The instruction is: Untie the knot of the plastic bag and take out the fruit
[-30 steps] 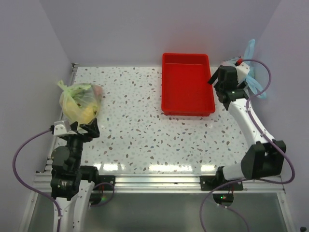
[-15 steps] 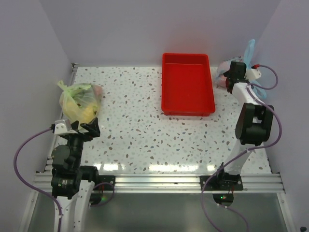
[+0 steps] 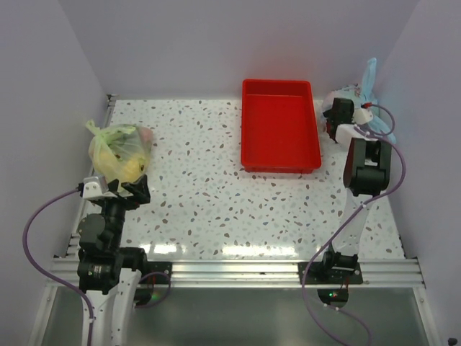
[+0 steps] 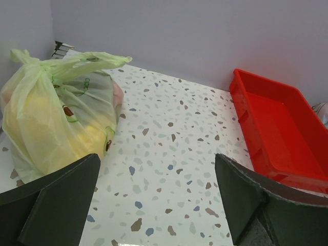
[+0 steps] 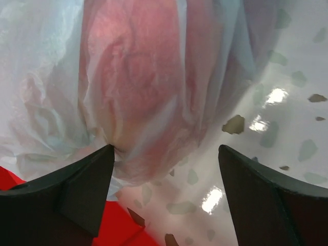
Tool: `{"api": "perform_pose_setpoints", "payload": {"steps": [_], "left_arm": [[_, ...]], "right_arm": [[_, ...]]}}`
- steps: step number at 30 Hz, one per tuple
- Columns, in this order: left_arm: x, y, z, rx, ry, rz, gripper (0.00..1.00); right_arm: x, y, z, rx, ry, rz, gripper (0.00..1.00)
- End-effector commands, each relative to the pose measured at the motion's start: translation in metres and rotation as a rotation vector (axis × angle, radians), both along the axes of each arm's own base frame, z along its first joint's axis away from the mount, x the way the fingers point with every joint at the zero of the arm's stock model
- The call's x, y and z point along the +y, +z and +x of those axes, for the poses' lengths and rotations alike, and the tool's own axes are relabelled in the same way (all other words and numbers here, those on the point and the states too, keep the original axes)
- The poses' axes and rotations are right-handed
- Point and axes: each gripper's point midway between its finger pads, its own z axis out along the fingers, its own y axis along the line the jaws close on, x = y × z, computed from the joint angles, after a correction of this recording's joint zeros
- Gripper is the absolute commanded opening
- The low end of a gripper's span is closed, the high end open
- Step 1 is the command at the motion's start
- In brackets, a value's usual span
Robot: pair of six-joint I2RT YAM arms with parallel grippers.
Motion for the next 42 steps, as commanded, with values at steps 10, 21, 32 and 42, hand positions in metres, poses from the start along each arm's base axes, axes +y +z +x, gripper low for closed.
{"api": "perform_pose_setpoints", "payload": {"steps": [10,21,32,42], "left_arm": [[-0.001,0.010,0.005,-0.036,-0.010,0.014,1.00],[-0.002,0.014,0.001,-0.062,-0.016,0.014,1.00],[-0.006,0.021,-0.008,-0.107,-0.034,0.011,1.00],[-0.011,0.021,-0.010,-0.108,-0.058,0.001,1.00]], "right_arm": [[-0.009,0.022,0.000,-0.122,-0.043,0.014,0.12],[-0.006,0.054,-0.109,0.035,-0.047,-0.019,0.00],[0.019,0.038,-0.281,0.221,-0.030,0.049,0.00],[0.039,0.086,-0.365,0.249,0.054,-0.002,0.52]]}}
